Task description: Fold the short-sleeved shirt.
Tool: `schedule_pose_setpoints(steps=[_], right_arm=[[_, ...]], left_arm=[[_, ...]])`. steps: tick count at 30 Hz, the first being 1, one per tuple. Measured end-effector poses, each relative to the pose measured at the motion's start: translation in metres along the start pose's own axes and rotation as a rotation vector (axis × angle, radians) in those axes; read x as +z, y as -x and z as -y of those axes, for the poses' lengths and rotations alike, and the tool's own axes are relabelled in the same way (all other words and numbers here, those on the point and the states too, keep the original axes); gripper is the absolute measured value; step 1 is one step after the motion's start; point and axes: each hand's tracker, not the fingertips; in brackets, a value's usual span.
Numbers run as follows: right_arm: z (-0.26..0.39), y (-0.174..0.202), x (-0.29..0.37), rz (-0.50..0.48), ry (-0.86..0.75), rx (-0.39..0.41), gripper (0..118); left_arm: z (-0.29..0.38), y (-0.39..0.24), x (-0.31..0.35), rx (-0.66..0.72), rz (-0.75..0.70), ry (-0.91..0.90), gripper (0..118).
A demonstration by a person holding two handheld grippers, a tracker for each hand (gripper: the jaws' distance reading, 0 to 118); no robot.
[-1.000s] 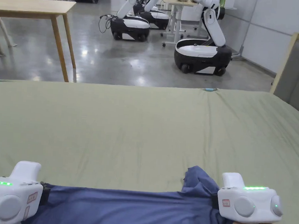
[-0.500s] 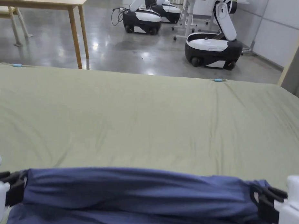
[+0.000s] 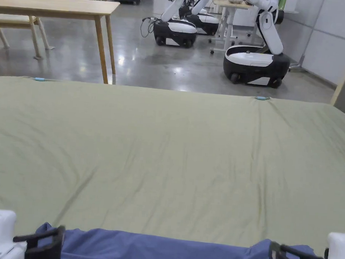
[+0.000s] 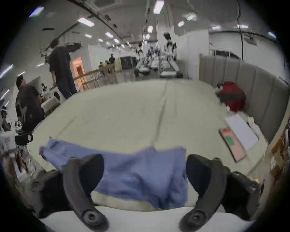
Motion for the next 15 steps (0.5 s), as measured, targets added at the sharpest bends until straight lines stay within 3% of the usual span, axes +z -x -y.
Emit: schedule_pose_setpoints(steps=[6, 8, 9, 10, 11, 15], right_arm=[[-0.04, 0.076, 0.005, -0.026, -0.282, 0.052, 110], [-0.04, 0.092, 0.005, -0.023, -0.295, 0.05, 104], [-0.04, 0.098, 0.005, -0.039, -0.292, 0.055, 74], [-0.039, 0.102, 0.005, -0.035, -0.292, 0.061, 33], [-0.037, 0.108, 0.004, 0.005, -0.301, 0.086, 8], [-0.036, 0.112, 0.005, -0.036, -0.292, 0.094, 8]], left_arm=[[-0.049, -0.071, -0.015, -0.062, 0.043, -0.136, 110], [-0.052, -0.083, -0.019, -0.059, 0.056, -0.161, 95], [-0.053, -0.088, -0.02, -0.072, 0.062, -0.149, 60], [-0.054, -0.092, -0.021, -0.087, 0.062, -0.137, 24], [-0.05, -0.095, -0.022, -0.101, 0.052, -0.127, 6], [-0.042, -0.089, -0.023, -0.106, 0.087, -0.096, 6]])
